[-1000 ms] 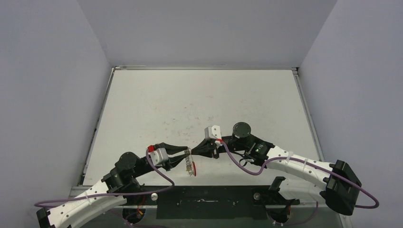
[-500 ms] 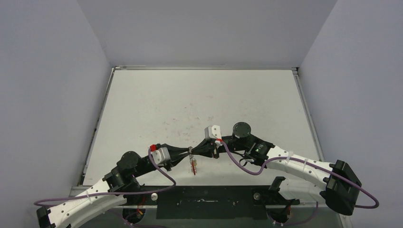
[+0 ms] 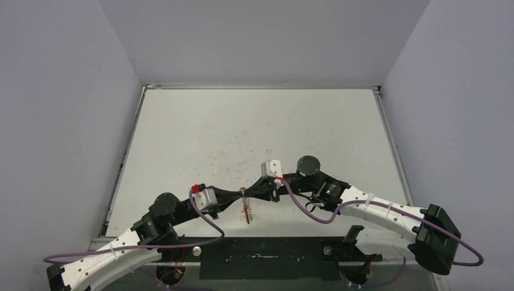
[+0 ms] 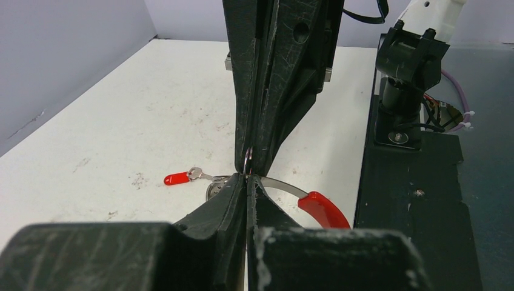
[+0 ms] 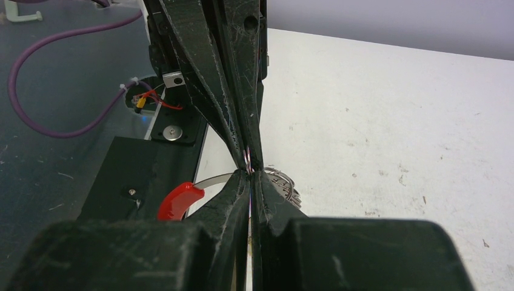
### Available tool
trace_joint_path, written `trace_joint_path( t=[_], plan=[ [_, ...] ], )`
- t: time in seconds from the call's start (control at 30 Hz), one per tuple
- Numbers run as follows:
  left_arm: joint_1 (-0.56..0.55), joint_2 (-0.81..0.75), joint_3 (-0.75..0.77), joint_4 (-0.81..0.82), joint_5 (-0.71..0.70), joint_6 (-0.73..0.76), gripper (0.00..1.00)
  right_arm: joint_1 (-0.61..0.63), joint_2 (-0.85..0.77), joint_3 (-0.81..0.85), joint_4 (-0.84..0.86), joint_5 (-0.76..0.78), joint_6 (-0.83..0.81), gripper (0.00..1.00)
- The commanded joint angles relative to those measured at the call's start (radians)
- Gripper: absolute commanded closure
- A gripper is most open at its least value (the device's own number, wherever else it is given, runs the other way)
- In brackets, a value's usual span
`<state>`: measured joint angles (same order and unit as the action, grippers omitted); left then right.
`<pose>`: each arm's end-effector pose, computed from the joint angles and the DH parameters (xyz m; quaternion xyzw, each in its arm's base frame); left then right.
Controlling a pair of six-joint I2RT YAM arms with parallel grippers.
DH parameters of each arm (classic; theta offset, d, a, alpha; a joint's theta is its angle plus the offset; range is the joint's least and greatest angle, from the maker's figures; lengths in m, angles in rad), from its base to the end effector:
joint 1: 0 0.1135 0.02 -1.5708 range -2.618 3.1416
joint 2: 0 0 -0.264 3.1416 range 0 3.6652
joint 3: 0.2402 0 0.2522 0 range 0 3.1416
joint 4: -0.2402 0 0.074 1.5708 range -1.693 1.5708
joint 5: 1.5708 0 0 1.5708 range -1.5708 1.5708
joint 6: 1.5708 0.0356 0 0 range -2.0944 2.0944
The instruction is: Put the keys on the keyring
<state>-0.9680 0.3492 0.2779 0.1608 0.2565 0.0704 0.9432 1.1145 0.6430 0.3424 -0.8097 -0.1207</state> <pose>0.0654 -0.1110 0.2559 0.4140 0.5342 -0.3953 0.6220 0.1241 0.2150 0.2800 -0.5743 0.4632 0.5137 0.4378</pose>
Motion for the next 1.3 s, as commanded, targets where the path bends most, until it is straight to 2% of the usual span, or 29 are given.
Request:
trace_joint_path(
  t=[0.0,0.3,0.67,0.73,0.83,0.93,1.13,1.27],
  plan=[
    [-0.005,0.005,0.059,0.043,0.011,-0.001,1.00,0.009,-0.010,-0.002,0.058,-0.023,-0.008,1.00],
    [-0.005,0.007,0.061,0.048,-0.003,-0.004,0.82,0.008,-0.013,-0.002,0.055,-0.022,-0.010,1.00],
    [-0.005,-0.001,0.062,0.041,-0.007,-0.008,0.77,0.008,-0.011,-0.002,0.055,-0.022,-0.011,1.00],
    [-0.005,0.001,0.060,0.038,-0.005,-0.008,0.82,0.009,-0.012,0.000,0.056,-0.022,-0.010,1.00],
    [-0.005,0.007,0.064,0.021,0.000,-0.002,0.97,0.009,-0.013,0.001,0.054,-0.022,-0.011,1.00],
    [-0.005,0.015,0.075,-0.009,-0.004,0.004,1.00,0.008,-0.015,0.003,0.056,-0.022,-0.010,1.00],
    [-0.005,0.019,0.087,-0.066,-0.032,0.007,0.83,0.009,-0.022,0.003,0.056,-0.020,-0.009,1.00],
    [-0.005,0.022,0.080,-0.067,-0.031,0.004,0.80,0.008,-0.028,0.003,0.055,-0.017,-0.008,1.00]
  ],
)
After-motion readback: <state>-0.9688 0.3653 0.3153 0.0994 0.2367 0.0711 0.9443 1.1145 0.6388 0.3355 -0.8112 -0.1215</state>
